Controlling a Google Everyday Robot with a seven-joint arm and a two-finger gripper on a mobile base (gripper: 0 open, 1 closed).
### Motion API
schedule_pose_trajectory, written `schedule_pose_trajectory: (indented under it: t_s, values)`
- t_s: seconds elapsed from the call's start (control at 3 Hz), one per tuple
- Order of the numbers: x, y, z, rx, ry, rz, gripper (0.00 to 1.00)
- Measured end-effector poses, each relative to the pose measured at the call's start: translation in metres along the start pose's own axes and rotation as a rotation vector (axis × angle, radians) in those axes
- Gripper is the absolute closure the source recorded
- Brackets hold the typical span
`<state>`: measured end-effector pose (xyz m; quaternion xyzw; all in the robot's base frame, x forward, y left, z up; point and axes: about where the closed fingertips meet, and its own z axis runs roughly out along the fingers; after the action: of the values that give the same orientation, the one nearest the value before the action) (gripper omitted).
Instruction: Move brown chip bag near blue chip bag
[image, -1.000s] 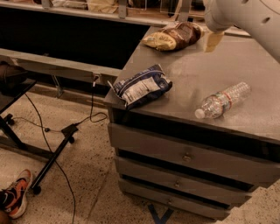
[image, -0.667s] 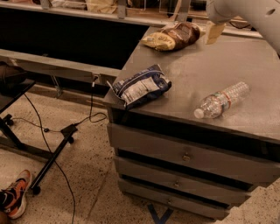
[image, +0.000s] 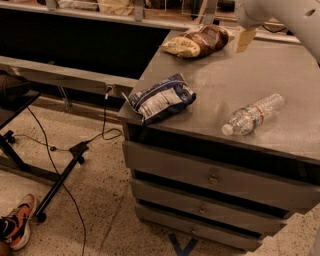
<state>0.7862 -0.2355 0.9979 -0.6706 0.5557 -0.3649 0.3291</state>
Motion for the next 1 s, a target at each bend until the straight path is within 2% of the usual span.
schedule_pose_trajectory:
  t_s: [0.33,0.67,1.0]
  values:
    - [-0.010,0.015,0.028,-0.055,-0.112,-0.033,0.00]
    - [-0.024,0.008,0.047,-0.029,-0.239,-0.072,0.00]
    - [-0.035,0.002,0.060,0.012,-0.311,-0.099,0.00]
